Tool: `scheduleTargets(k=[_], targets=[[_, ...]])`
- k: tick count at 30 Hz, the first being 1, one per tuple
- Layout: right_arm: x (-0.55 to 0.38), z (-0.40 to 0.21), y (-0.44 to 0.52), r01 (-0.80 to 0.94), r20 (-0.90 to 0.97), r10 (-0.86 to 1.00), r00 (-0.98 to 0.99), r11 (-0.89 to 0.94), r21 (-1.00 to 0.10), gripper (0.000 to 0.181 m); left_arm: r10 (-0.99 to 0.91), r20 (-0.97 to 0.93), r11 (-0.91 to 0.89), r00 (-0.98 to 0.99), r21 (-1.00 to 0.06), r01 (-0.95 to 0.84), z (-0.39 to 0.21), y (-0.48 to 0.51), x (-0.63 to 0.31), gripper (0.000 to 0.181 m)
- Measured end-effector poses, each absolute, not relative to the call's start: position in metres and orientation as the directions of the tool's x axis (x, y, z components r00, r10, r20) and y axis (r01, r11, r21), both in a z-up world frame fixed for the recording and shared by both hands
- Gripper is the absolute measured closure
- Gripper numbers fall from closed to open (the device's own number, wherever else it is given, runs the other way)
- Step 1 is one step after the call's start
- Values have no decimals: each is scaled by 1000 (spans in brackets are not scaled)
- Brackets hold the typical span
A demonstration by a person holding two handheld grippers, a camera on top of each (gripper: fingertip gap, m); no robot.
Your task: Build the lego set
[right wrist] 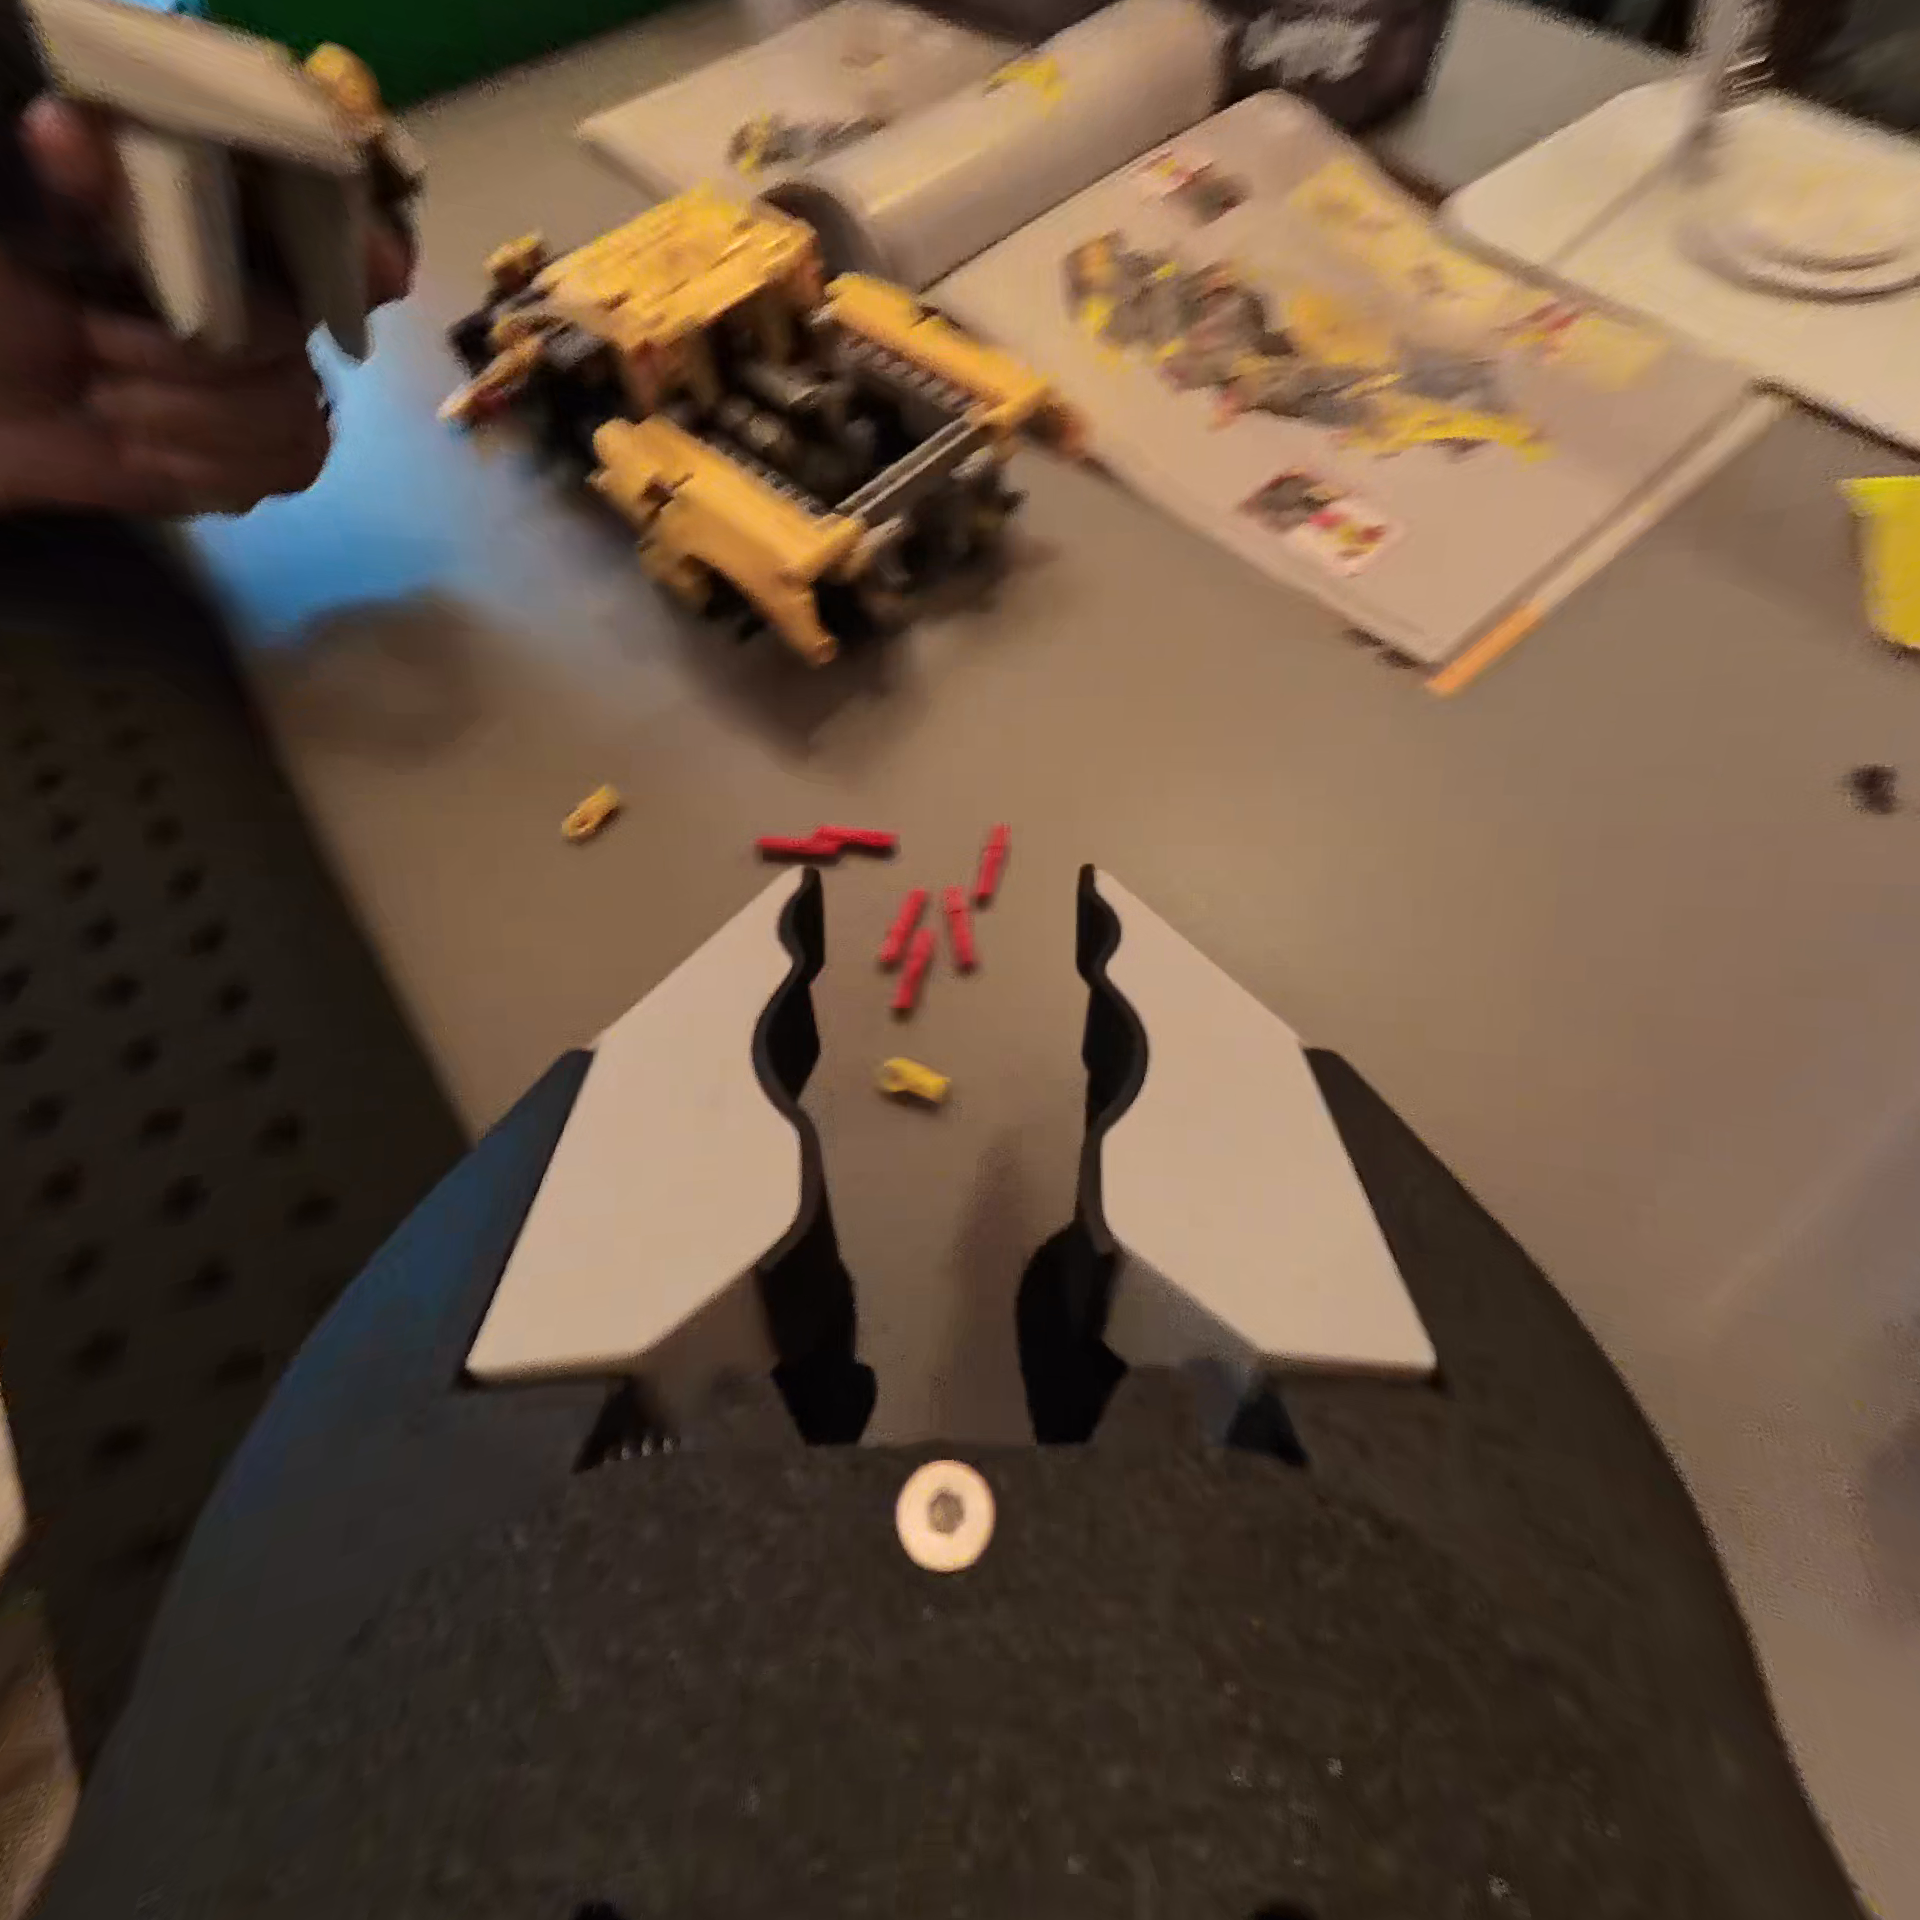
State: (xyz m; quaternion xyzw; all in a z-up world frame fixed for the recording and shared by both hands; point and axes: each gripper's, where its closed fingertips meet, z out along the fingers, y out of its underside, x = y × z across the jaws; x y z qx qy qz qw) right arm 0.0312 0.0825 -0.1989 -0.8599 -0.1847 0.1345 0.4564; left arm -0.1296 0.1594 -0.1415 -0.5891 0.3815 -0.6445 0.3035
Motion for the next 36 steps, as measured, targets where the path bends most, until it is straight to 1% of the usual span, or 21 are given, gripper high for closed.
scheduleTargets(k=[3, 8, 13, 16, 18, 21, 23, 26, 30, 36], targets=[[7, -222, 73, 292, -54, 517, 854, -562, -774, 139, -851, 513, -509, -111, -858, -66, -143, 158, -129, 175], [8, -244, 71, 291, -134, 517, 845, -657, -696, 144, -847, 520, -515, -109, -854, -72, -145, 158, -129, 174], [7, -257, 68, 332, -123, 530, 839, -678, -656, 148, -852, 512, -506, -107, -859, -84, -147, 156, -128, 174], [-2, -259, 66, 315, -182, 540, 822, -697, -644, 153, -853, 511, -504, -106, -859, -87, -147, 157, -127, 175], [-13, -258, 65, 305, -226, 561, 797, -696, -650, 152, -850, 515, -508, -108, -857, -86, -147, 157, -127, 175], [-30, -245, 66, 289, -258, 611, 748, -651, -702, 151, -849, 517, -511, -108, -856, -86, -147, 157, -127, 175], [-17, -243, 70, 331, -174, 622, 763, -608, -722, 152, -848, 518, -511, -110, -855, -89, -147, 156, -128, 174], [3, -239, 79, 392, -44, 675, 736, -478, -786, 153, -847, 518, -511, -115, -855, -92, -147, 154, -128, 175], [7, -253, 73, 541, -15, 811, 585, -404, -738, 155, -846, 518, -508, -125, -855, -106, -148, 151, -126, 175], [6, -262, 78, 649, 3, 901, 433, -310, -694, 164, -858, 499, -484, -117, -864, -139, -154, 147, -125, 175]])
